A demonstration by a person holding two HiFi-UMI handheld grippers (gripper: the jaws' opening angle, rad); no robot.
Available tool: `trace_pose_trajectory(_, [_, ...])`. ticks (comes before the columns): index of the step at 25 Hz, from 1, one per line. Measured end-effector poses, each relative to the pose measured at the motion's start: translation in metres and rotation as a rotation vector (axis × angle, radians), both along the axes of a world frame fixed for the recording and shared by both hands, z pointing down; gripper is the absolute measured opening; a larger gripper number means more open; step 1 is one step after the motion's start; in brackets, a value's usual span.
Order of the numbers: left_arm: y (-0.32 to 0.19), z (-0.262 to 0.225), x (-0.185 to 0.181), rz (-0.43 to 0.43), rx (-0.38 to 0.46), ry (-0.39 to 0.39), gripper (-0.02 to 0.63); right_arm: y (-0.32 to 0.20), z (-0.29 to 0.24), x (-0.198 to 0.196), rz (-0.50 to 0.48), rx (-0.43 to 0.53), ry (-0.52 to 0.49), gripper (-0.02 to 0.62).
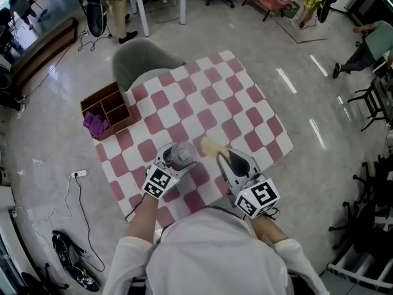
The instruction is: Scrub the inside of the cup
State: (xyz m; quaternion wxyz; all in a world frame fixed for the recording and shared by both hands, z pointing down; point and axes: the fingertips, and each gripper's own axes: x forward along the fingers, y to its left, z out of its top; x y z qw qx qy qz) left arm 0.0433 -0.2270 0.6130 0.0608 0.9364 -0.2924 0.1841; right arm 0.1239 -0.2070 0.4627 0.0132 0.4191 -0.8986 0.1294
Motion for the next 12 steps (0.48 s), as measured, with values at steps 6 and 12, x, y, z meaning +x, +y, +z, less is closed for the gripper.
trace_pose_trajectory(6, [0.001,-0.029,-0.017,-0.026,0.059,-0.053,0.371,0.008,-0.010,-0.026,-0.054,0.016,-0.002,0.087])
trace_pose_trajectory(12, [0.011,-0.053,-0.036,-0.070,0.067,-0.094,0.371,0.017,-0.028,-0.057,-0.113,0.045,-0.024,0.087])
